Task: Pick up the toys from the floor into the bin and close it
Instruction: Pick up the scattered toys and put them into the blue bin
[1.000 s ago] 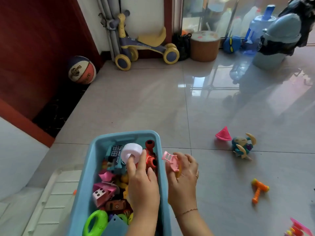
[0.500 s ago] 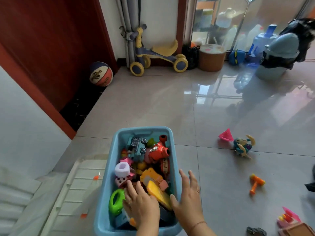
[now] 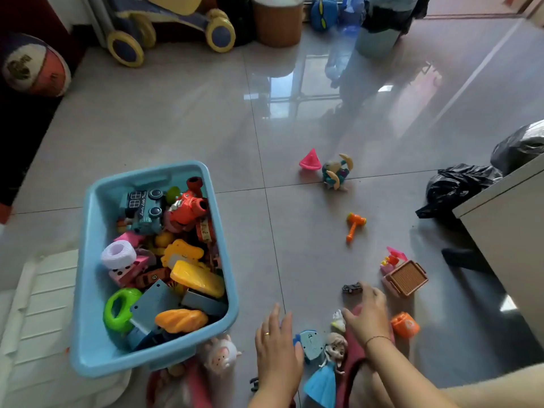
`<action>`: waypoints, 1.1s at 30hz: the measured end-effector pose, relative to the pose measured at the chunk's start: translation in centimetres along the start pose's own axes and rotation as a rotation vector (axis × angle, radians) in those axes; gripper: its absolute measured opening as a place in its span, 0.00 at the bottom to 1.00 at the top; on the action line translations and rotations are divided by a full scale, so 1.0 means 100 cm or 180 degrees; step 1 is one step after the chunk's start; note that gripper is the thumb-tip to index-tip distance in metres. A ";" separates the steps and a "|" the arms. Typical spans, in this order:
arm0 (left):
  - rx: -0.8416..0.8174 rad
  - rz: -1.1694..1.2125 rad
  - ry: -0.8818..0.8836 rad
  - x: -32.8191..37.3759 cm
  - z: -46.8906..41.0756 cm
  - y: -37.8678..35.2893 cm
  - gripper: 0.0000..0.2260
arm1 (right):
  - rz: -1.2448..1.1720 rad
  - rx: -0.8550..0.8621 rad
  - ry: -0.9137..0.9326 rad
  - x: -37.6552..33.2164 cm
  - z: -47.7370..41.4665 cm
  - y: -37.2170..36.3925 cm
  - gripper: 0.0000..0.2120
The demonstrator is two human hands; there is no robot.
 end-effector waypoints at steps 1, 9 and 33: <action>-0.0369 -0.0005 0.0167 -0.005 0.006 -0.015 0.34 | 0.0182 -0.0139 0.0011 0.009 0.005 -0.005 0.34; -0.1548 -0.0156 0.0916 -0.019 0.025 -0.052 0.47 | 0.0964 -0.0621 -0.0514 0.040 0.061 -0.062 0.34; -0.1656 0.0147 0.0884 -0.051 -0.028 -0.061 0.22 | -0.0586 -0.0992 -0.0656 0.015 0.009 -0.102 0.38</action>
Point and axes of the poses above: each hand's wrist, its own z-axis away from the middle knuckle, its own y-axis out of the back of the hand, x = y × z, the point moved 2 cm from there along -z, towards the middle knuckle, and after that the axes turned 10 degrees about -z, right-handed, at the moved point
